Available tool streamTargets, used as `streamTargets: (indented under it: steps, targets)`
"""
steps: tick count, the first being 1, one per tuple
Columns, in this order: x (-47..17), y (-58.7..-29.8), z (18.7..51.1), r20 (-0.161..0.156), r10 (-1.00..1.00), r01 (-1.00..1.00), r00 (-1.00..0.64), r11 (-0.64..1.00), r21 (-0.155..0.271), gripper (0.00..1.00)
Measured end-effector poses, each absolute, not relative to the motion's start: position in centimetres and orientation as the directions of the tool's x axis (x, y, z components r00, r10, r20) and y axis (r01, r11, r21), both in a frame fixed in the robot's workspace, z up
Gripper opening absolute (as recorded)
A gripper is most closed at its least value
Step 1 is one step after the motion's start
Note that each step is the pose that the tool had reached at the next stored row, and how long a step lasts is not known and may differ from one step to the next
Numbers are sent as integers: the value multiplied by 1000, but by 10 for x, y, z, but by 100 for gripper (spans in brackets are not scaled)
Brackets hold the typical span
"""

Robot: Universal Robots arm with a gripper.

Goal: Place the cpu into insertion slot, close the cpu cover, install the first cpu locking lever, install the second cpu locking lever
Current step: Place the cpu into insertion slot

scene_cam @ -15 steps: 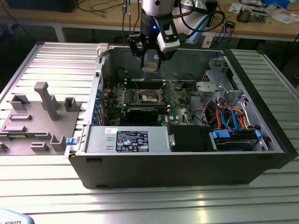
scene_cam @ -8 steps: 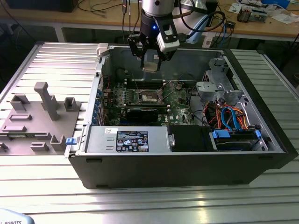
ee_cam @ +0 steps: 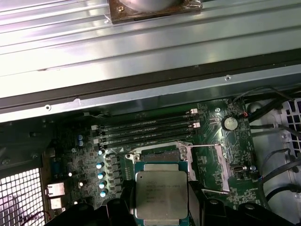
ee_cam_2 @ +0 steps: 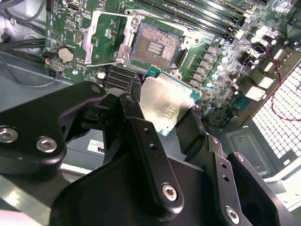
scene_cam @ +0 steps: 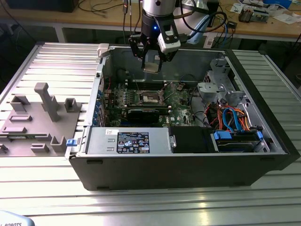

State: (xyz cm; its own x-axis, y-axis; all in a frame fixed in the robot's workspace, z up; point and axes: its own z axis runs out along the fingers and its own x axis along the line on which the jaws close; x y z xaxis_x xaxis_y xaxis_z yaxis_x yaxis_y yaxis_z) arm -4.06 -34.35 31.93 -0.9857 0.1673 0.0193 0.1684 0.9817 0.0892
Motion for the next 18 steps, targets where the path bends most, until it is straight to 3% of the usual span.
streamTargets:
  steps: [18]
  targets:
    - [-41, -344, 318, 19, 183, 184, -983, 979, 89, 55]
